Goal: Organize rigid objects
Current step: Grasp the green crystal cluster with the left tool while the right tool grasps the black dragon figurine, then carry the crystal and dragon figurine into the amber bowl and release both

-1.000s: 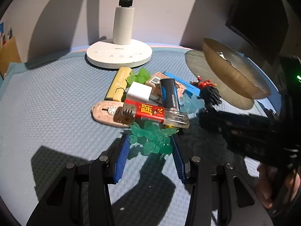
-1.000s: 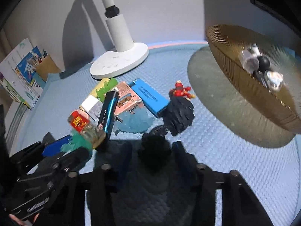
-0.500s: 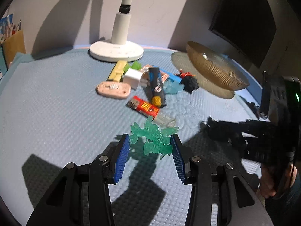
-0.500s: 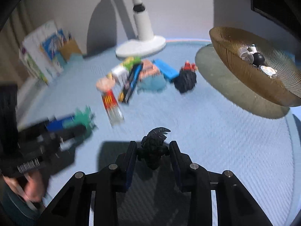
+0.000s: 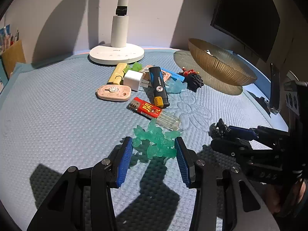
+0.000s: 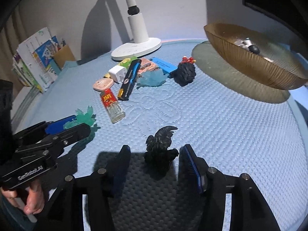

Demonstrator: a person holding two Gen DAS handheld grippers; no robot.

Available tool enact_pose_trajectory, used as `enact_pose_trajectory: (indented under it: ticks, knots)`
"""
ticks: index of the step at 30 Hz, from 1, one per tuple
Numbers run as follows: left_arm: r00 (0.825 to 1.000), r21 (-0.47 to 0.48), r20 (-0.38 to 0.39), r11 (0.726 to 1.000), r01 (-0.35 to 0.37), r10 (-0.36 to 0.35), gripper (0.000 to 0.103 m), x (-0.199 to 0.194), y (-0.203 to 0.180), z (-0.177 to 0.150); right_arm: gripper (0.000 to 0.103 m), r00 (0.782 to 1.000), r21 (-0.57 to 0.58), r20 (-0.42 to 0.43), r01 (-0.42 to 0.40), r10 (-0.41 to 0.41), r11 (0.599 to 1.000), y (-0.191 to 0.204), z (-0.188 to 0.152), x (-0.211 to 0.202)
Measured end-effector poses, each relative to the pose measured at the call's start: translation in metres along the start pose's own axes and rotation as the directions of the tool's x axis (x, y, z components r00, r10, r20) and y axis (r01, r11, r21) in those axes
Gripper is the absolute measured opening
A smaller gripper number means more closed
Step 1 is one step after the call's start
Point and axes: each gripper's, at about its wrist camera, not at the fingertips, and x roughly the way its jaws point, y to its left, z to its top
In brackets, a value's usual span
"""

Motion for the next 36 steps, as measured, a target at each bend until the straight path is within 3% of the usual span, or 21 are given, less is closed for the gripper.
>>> enact_pose_trajectory:
  ticks: [7, 9, 10, 19, 23, 26, 30, 36]
  knots:
    - [1.000, -0.009, -0.008, 1.000, -0.008, 0.008, 0.042, 0.002, 0.002, 0.000, 0.050, 0.998, -0.042, 0.014, 0.067, -0.066, 0.997, 0.007, -0.001, 0.002]
    - [1.000, -0.008, -0.007, 1.000, -0.012, 0.012, 0.042, 0.002, 0.002, 0.000, 0.043, 0.996, -0.042, 0.021, 0.086, -0.085, 0.995, 0.007, -0.002, 0.003]
    - [1.000, -0.007, -0.006, 1.000, -0.014, 0.014, 0.042, 0.002, 0.002, 0.000, 0.035, 0.996, -0.039, 0.025, 0.090, -0.089, 0.995, 0.006, -0.002, 0.002]
    - [0.998, 0.016, -0.011, 0.998, -0.057, 0.057, 0.042, 0.001, -0.004, -0.001, 0.034, 0.999, 0.039, 0.041, 0.007, -0.009, 0.999, -0.014, -0.010, -0.016]
    - [0.997, 0.041, -0.021, 0.997, -0.068, 0.069, 0.042, -0.004, -0.014, 0.005, 0.034, 0.997, 0.067, 0.075, 0.017, -0.022, 0.998, -0.033, -0.003, -0.042]
    - [0.999, 0.040, 0.038, 0.999, -0.023, 0.021, 0.042, -0.023, -0.027, 0.029, 0.034, 0.987, 0.117, 0.146, 0.044, -0.061, 0.992, -0.062, 0.014, -0.077]
    - [0.992, 0.081, 0.120, 0.996, 0.035, -0.045, 0.042, -0.043, -0.055, 0.085, 0.034, 0.959, 0.224, 0.215, 0.136, -0.185, 0.965, -0.116, 0.051, -0.132]
    - [0.975, 0.152, 0.191, 0.985, 0.082, -0.111, 0.042, -0.036, -0.111, 0.171, 0.034, 0.928, 0.340, 0.247, 0.187, -0.279, 0.922, -0.180, 0.107, -0.185]
